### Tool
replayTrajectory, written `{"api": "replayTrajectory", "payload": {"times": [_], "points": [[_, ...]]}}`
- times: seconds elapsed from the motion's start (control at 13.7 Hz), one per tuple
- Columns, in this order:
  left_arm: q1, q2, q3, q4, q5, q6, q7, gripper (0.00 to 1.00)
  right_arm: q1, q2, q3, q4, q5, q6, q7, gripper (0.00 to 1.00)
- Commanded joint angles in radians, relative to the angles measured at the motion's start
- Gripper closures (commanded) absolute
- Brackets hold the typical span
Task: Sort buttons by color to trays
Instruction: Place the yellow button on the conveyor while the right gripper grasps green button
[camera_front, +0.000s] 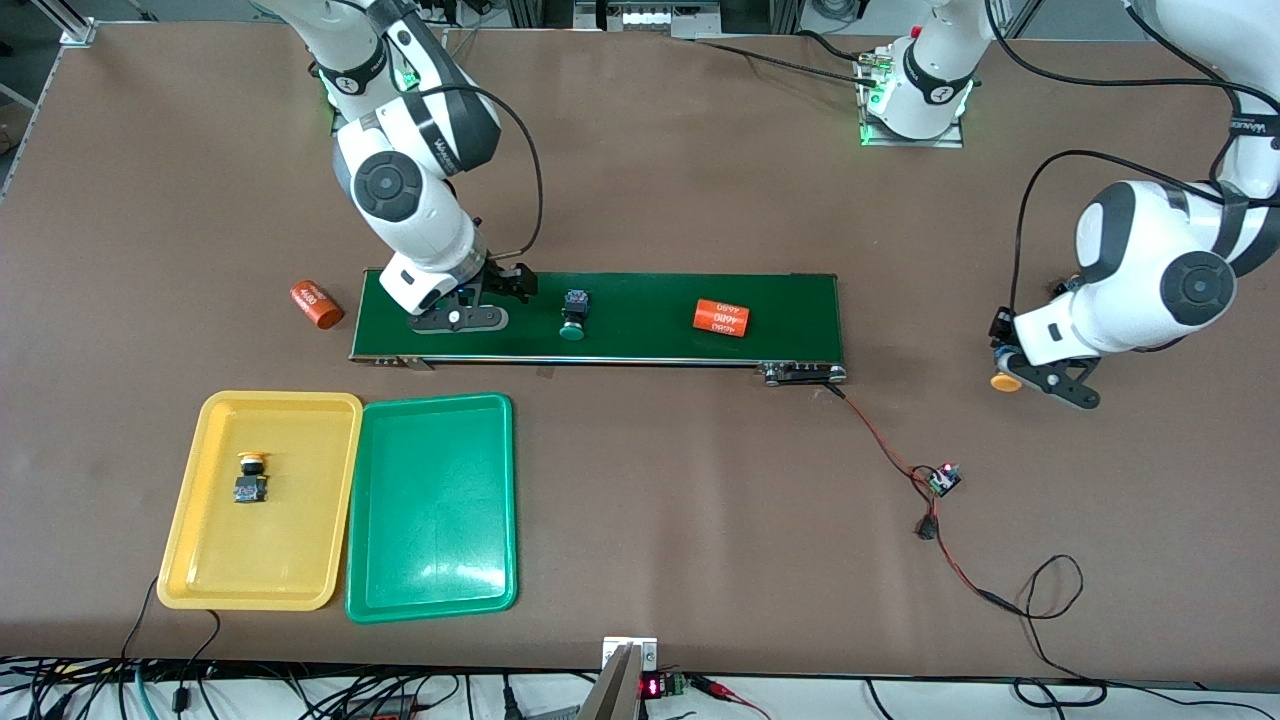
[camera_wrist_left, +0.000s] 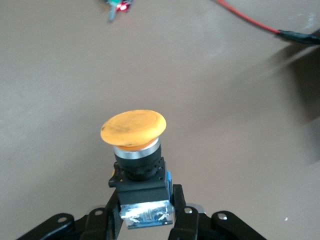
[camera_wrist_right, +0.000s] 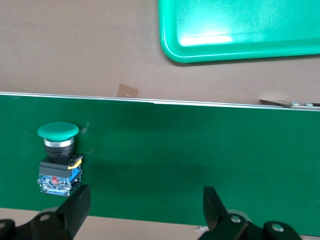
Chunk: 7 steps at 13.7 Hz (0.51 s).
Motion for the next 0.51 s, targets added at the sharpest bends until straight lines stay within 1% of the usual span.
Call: {"api": "replayTrajectory", "payload": {"times": [0.0, 0.07, 0.22, 0.36, 0.44], "points": [[0.001, -0.019, -0.032, -0.009, -0.001, -0.033, 0.021, 1.00, 0.019, 0.042, 0.004, 0.046, -0.031, -0.005, 0.037, 0.00], [-0.013, -0.019, -0.046, -0.007, -0.005, -0.047, -0.008, 1.00, 0.031, 0.055, 0.003, 0.057, -0.031, -0.007, 0.060, 0.00], [-0.042, -0.019, -0.067, -0.006, -0.014, -0.071, -0.170, 1.00, 0.051, 0.079, 0.004, 0.080, -0.031, -0.007, 0.095, 0.00], [-0.045, -0.021, -0.096, -0.006, -0.017, -0.097, -0.244, 1.00, 0.054, 0.096, 0.003, 0.089, -0.029, -0.007, 0.108, 0.00], [-0.050, -0.022, -0.100, -0.006, -0.018, -0.100, -0.258, 1.00, 0.054, 0.102, 0.004, 0.092, -0.029, -0.007, 0.120, 0.00]]}}
